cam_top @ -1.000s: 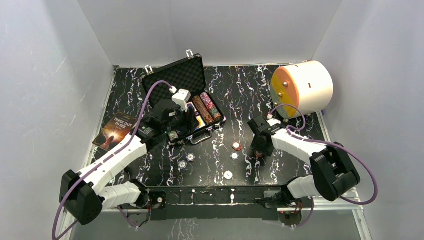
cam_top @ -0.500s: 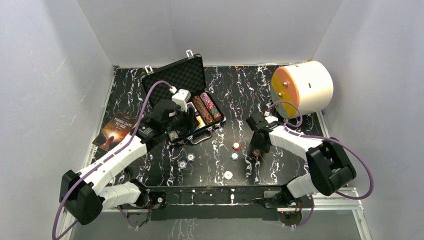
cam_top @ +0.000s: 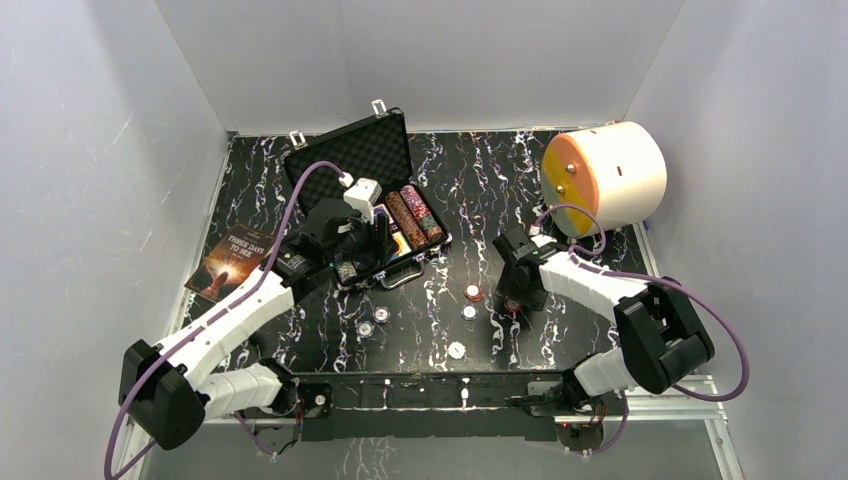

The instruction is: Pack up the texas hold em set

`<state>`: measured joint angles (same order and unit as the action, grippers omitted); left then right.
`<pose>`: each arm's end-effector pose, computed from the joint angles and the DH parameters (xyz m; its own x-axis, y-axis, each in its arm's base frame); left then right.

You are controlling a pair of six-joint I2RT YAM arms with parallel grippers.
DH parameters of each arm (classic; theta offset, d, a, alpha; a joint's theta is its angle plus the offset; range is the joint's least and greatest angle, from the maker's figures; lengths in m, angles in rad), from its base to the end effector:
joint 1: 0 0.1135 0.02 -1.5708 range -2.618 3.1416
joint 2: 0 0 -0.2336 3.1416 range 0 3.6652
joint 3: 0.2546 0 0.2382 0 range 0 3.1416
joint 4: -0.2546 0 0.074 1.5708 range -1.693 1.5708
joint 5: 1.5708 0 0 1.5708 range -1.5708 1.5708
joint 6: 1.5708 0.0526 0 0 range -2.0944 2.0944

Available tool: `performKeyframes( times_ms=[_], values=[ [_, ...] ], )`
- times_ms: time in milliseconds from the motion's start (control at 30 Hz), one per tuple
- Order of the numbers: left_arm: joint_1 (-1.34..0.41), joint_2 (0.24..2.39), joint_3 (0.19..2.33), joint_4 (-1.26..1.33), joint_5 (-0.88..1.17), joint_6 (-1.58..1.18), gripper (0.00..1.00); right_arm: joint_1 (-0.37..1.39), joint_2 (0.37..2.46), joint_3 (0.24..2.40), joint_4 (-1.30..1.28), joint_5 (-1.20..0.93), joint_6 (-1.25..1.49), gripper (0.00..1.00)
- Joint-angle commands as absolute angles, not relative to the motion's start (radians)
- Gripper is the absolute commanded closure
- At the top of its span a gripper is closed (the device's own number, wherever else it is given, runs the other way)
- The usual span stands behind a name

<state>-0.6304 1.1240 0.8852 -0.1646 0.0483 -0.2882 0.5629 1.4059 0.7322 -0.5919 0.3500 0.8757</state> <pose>0.2195 -0.1633 0.2783 -0.4816 0.0000 -0.8764 0.5088 0.8142 -0.2796 0.2095 0.1109 0.1293 -0.8347 0.3264 -0.4436 0.3543 0.9349 0.0213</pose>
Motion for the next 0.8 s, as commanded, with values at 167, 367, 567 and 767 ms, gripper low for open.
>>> performKeyframes(
  times_ms=[167,367,567,767],
  values=[
    [-0.629,1.11,0.883,-0.155,0.041,-0.284,0.52,0.557,1.413,0.741,-0.639,0.301,0.856,0.38],
    [-0.629,1.114,0.881,-0.156,0.038,-0.284,0.52,0.558,1.441,0.714,-0.573,0.302,0.856,0.43],
    [-0.629,1.117,0.879,-0.156,0.036,-0.284,0.52,0.557,1.448,0.713,-0.543,0.302,0.835,0.55],
    [-0.629,1.115,0.881,-0.161,0.033,-0.284,0.52,0.558,1.411,0.738,-0.552,0.311,0.827,0.56]
  ],
)
